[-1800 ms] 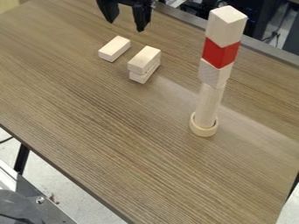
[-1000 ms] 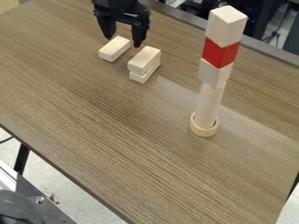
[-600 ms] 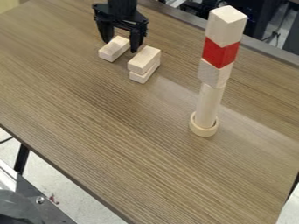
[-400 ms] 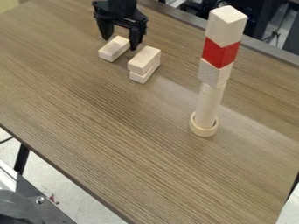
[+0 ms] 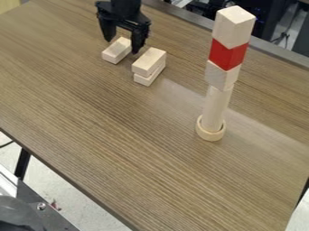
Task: Put the rectangular on top of the rectangular block next to it
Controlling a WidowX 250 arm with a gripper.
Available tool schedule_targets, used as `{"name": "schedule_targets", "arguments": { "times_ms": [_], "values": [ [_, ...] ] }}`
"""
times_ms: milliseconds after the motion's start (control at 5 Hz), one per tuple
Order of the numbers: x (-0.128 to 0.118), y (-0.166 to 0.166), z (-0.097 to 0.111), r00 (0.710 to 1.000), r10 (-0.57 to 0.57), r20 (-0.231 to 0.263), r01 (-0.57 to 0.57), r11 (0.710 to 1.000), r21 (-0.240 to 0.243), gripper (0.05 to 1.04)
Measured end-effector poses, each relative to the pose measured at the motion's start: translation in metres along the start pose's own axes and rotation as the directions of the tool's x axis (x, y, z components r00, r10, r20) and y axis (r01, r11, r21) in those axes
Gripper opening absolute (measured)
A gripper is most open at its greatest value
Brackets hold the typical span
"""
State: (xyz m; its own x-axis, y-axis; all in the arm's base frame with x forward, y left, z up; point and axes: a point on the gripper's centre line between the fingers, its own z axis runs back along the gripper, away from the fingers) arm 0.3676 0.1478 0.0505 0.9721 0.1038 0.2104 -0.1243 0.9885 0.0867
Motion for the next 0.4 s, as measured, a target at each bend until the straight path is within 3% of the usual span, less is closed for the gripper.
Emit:
{"name": "schedule_targets", "arguments": {
  "times_ms": [400],
  "values": [
    [0.0015, 0.0039, -0.0058, 0.999, -0.022, -0.028, 0.022, 1.000, -0.003, 0.999]
  ]
}}
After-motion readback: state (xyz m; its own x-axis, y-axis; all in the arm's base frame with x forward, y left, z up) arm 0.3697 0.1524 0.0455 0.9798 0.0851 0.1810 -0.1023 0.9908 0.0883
